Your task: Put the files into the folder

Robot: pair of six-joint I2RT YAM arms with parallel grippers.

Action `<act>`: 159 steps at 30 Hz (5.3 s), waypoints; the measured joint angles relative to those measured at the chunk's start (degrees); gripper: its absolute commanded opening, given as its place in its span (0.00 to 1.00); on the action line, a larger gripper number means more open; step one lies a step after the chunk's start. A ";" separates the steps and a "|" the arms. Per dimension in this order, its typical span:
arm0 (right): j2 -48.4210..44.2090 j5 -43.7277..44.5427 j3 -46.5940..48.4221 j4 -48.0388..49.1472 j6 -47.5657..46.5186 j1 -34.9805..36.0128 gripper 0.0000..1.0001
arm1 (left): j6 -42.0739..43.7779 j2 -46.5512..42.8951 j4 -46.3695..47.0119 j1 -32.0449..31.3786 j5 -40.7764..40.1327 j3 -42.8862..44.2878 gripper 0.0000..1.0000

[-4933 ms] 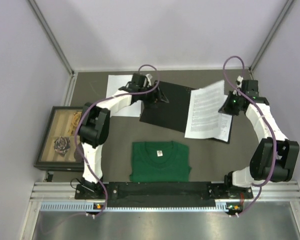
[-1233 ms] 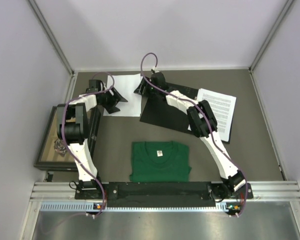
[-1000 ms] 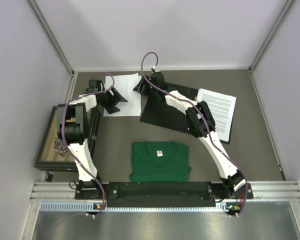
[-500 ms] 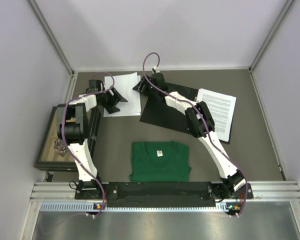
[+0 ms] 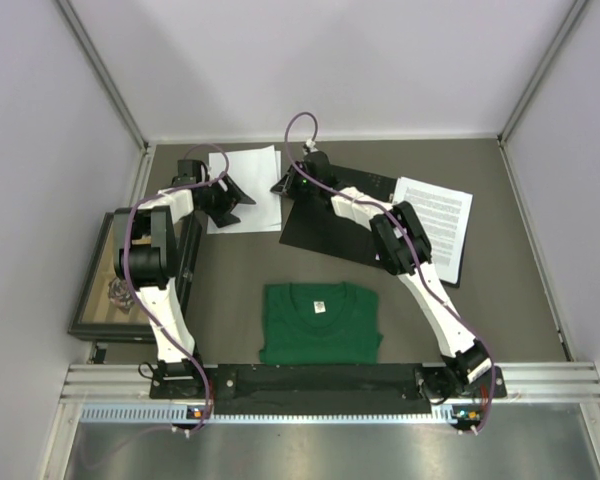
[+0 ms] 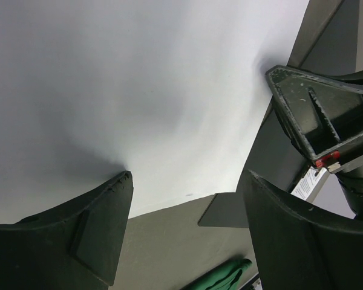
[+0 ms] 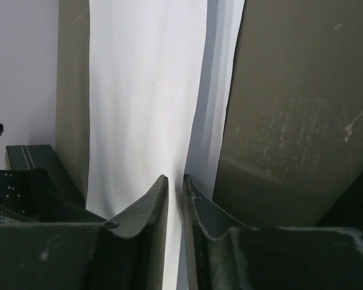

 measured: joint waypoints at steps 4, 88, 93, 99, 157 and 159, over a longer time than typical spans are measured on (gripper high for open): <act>0.00 -0.42 -0.04 -0.55 0.02 0.13 0.09 | 0.00 0.00 0.00 0.00 0.00 0.00 0.78; -66.36 -2.64 -62.27 -35.80 -40.52 -48.48 0.23 | 0.07 11.54 -0.92 -30.80 2.38 17.46 0.83; -65.46 0.63 -62.99 -35.93 -37.75 -49.70 0.37 | 0.09 11.54 -0.92 -30.80 2.38 17.46 0.83; -65.31 4.11 -65.70 -36.17 -35.28 -51.25 0.47 | 0.24 11.54 -0.94 -30.80 2.34 17.46 0.82; -50.51 -6.80 -63.17 -24.09 -28.33 -61.64 0.45 | 1.81 12.76 -2.51 -30.80 2.67 19.26 0.83; -49.57 -7.45 -62.42 -23.47 -27.71 -61.59 0.44 | 1.84 12.79 -2.64 -30.80 2.73 19.32 0.83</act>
